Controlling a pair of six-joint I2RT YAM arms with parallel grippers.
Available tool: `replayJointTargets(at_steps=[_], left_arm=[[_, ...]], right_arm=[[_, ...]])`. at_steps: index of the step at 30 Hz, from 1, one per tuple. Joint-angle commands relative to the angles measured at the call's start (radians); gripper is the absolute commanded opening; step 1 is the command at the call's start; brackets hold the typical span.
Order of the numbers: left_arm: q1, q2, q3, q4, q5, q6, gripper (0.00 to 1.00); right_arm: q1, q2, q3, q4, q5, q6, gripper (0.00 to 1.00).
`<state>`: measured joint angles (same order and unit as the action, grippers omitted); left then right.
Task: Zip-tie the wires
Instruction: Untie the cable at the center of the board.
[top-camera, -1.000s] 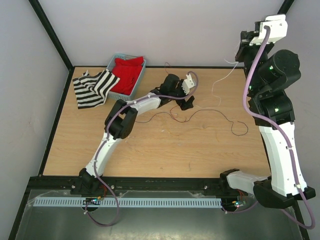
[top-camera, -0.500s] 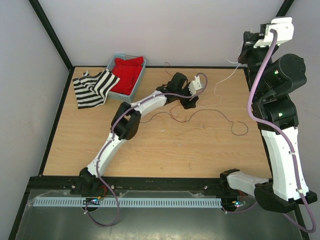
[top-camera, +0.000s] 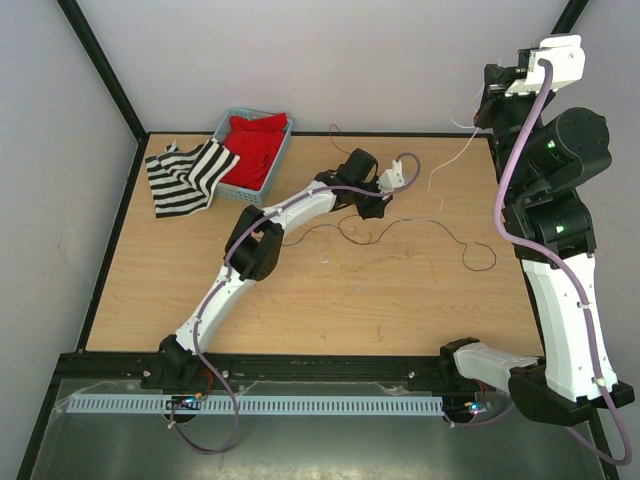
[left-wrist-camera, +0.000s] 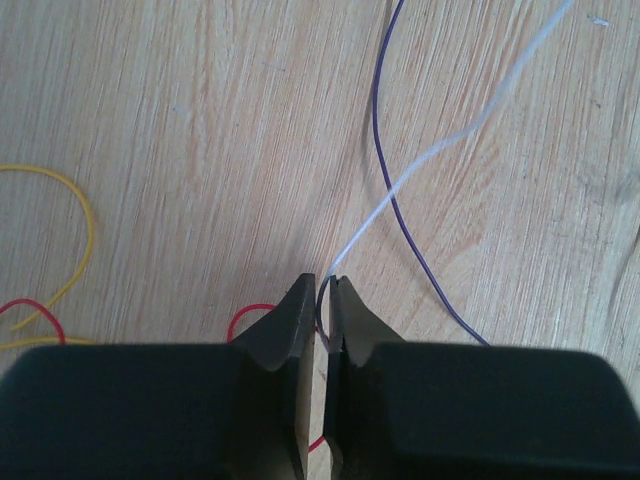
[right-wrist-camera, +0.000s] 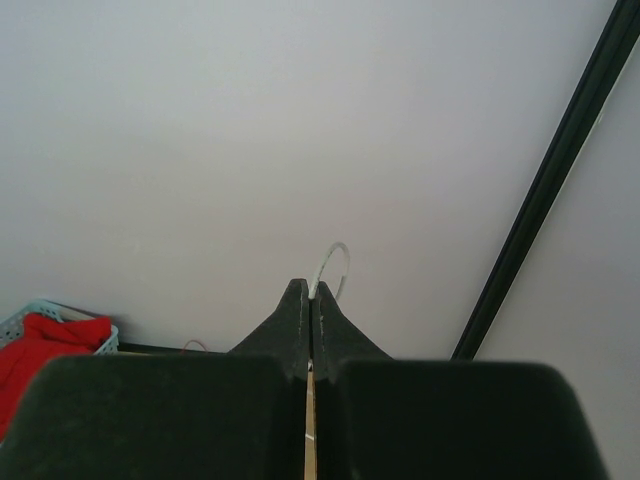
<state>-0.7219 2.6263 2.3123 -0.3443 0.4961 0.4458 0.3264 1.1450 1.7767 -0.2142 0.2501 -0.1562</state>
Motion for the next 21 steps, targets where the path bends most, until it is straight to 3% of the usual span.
replayJointTargets(at_steps=[1,2,13,17,21], left_arm=[[-0.005,0.001,0.034,-0.007,0.013,-0.001,0.05],[-0.003,-0.003,0.033,0.002,0.016,-0.015,0.0],[0.073,-0.126,0.015,0.29,0.062,-0.302,0.0],[0.108,-0.193,-0.005,0.325,0.026,-0.284,0.0],[0.146,-0.303,-0.093,0.327,-0.026,-0.152,0.0]], right_arm=[[-0.004,-0.022,0.003,0.033,-0.005,0.012,0.0],[-0.004,-0.023,0.001,0.033,-0.001,0.011,0.0],[-0.005,-0.026,-0.071,0.033,0.052,0.032,0.0],[-0.004,-0.025,-0.114,0.032,0.056,0.052,0.0],[-0.004,-0.031,-0.172,0.034,0.095,0.053,0.0]])
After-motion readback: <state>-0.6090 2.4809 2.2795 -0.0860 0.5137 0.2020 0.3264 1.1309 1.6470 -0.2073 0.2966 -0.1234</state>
